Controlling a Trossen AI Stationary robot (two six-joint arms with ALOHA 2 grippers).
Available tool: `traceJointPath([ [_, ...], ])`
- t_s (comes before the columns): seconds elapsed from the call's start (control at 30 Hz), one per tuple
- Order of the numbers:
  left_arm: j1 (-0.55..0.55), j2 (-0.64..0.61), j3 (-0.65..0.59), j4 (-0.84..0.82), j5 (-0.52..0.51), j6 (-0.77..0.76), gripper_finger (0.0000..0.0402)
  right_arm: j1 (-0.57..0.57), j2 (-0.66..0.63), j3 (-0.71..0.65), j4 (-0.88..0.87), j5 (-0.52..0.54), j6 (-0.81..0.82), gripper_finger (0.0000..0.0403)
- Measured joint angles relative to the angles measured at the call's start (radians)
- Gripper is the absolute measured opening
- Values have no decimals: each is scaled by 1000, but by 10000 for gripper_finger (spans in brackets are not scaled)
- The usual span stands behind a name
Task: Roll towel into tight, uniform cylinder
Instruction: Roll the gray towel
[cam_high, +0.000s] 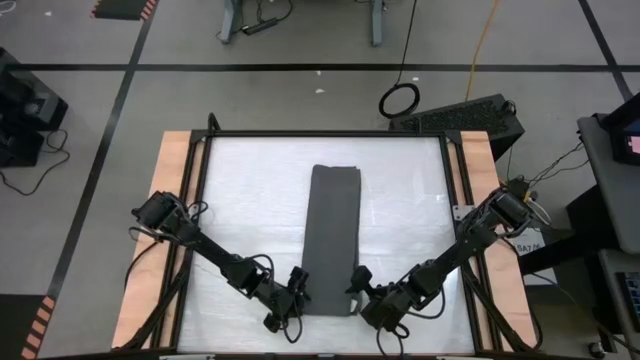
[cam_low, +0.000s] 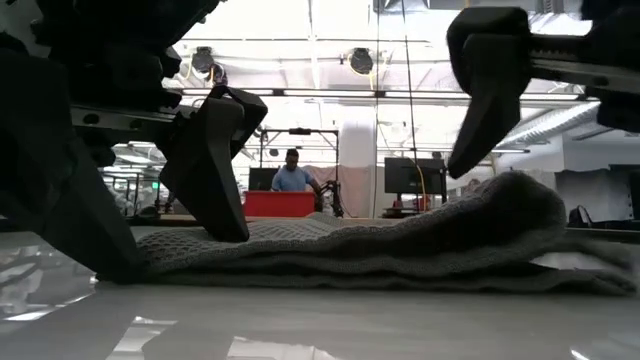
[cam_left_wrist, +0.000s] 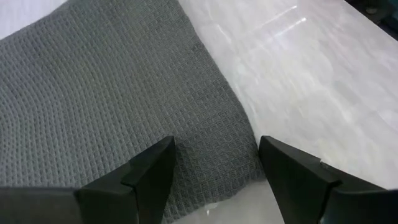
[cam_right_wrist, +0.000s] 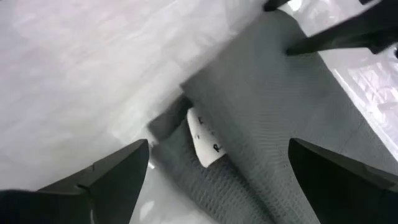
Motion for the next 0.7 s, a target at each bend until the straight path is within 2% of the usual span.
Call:
traceJointPath([
  [0.17,1,0,0,7,0,0,244,0,17,1,27,-39,13,377],
  [0.53,1,0,0,10,0,-1,244,-35,78,1,131,-27,7,376],
  [0.6,1,0,0,10,0,-1,244,-39,83,2,129,-20,34,369],
  [0.7,1,0,0,11,-1,-1,244,-39,85,2,126,-11,70,334],
])
